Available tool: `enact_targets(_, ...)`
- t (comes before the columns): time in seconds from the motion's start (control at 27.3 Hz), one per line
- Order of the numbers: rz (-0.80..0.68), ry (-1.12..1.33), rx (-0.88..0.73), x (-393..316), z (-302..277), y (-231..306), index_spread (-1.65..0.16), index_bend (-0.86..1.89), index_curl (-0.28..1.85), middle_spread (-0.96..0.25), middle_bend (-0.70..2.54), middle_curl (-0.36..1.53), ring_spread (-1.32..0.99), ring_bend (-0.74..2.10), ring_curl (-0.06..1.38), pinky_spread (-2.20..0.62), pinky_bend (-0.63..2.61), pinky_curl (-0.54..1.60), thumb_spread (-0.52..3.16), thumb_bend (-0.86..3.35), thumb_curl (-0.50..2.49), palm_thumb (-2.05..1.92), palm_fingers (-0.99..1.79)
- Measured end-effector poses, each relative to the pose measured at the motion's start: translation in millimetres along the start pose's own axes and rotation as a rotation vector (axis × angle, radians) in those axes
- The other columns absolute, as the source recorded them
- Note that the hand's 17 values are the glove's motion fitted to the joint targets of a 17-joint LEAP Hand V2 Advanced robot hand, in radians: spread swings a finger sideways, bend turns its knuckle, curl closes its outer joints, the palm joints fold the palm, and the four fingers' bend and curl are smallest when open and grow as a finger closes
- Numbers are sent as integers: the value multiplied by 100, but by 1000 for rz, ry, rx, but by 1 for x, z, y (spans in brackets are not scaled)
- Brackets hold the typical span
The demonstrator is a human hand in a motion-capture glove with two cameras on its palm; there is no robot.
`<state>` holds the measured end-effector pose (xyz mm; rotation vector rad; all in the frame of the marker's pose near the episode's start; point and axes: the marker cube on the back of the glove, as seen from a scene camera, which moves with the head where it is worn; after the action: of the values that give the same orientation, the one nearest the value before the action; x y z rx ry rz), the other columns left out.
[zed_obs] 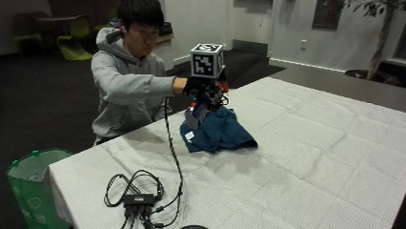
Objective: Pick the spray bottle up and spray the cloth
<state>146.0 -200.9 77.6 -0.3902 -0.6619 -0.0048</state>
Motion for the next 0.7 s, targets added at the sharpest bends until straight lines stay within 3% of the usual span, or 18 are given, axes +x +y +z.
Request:
enact_targets(0.15, -36, 181, -49, -25, 3, 9, -24, 39, 50, -16, 41, 46, -24, 44, 41, -30, 38, 38, 9, -4, 68, 100, 137)
enact_targets(0.37, -131, 411, -124, -45, 53, 16, -24, 39, 50, -16, 42, 46, -25, 45, 41, -31, 38, 37, 8, -4, 69, 100, 136)
enact_targets(0.7, -60, 386, -140, -78, 54, 19, -24, 39, 51, -16, 42, 46, -24, 44, 41, -30, 37, 37, 7, -4, 71, 100, 136)
